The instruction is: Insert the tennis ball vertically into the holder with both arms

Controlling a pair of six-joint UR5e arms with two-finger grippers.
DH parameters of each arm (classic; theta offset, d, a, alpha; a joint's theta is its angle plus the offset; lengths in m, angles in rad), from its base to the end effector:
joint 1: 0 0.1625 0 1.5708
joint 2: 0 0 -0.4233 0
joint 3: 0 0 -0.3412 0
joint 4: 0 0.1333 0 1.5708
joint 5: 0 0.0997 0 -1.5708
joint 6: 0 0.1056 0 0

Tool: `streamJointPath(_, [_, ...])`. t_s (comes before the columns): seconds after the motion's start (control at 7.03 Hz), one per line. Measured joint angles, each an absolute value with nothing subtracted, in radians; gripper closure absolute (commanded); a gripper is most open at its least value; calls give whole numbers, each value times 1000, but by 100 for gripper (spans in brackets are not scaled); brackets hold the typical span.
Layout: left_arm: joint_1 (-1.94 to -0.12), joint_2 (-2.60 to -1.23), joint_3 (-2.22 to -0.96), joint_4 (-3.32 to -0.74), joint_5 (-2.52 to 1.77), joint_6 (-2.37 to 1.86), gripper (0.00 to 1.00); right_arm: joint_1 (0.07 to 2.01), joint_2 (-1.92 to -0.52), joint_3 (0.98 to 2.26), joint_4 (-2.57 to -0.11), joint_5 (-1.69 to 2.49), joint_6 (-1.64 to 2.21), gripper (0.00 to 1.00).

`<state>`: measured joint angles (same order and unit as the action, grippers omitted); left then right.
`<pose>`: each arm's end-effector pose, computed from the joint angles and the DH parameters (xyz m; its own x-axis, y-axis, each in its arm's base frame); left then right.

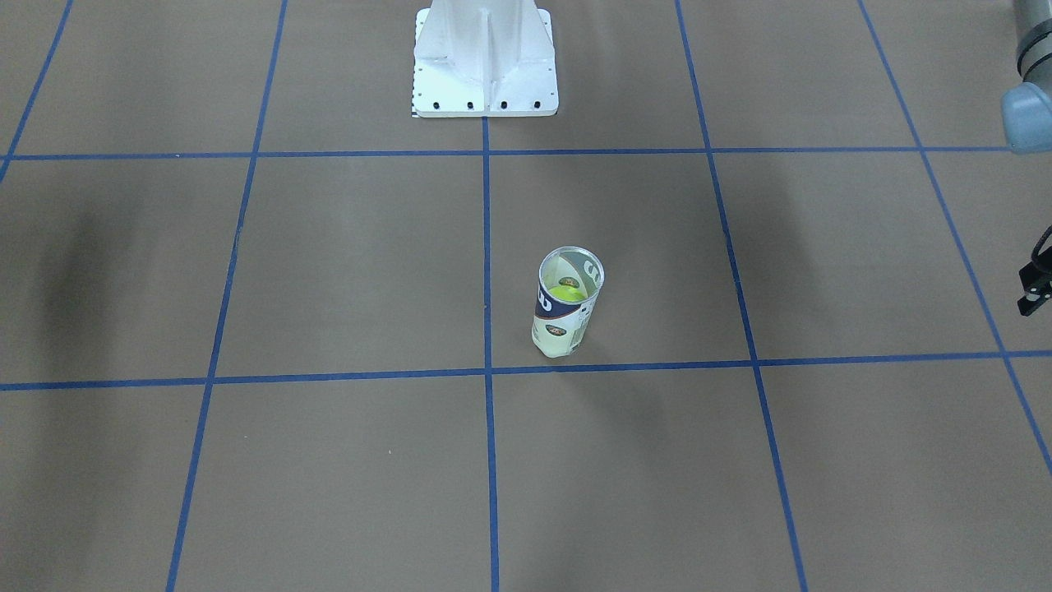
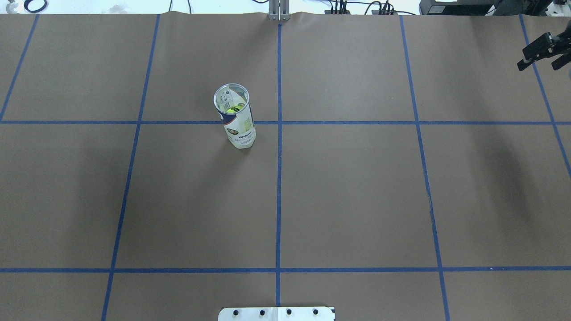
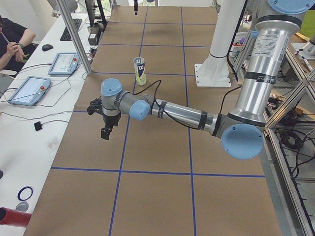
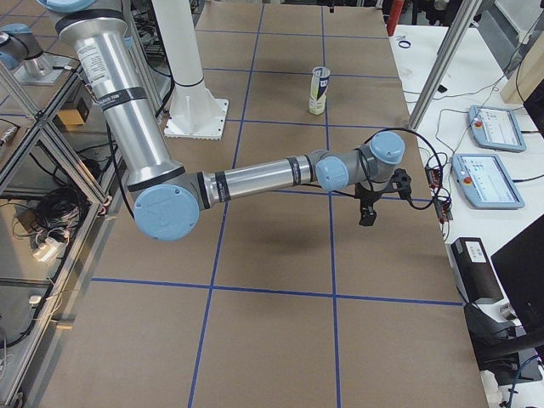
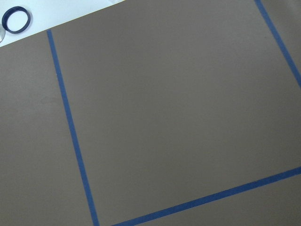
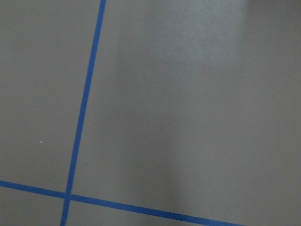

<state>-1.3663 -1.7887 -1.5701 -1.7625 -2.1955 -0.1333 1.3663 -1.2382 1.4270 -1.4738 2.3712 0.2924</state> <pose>0.0417 -0.5533 0.5412 0.7652 0.2695 -0.5847 -0.0854 0.9426 0.3228 -0.0634 -0.5891 0.5410 0.6698 -0.0543 0.7406 0.0019 0.9974 0.0715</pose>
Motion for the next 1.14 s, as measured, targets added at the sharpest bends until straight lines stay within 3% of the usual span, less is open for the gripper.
streamJointPath(1.14, [-1487, -1797, -1446, -1637, -2348, 80, 0, 1477, -1426, 1446, -1368, 2340, 225, 0])
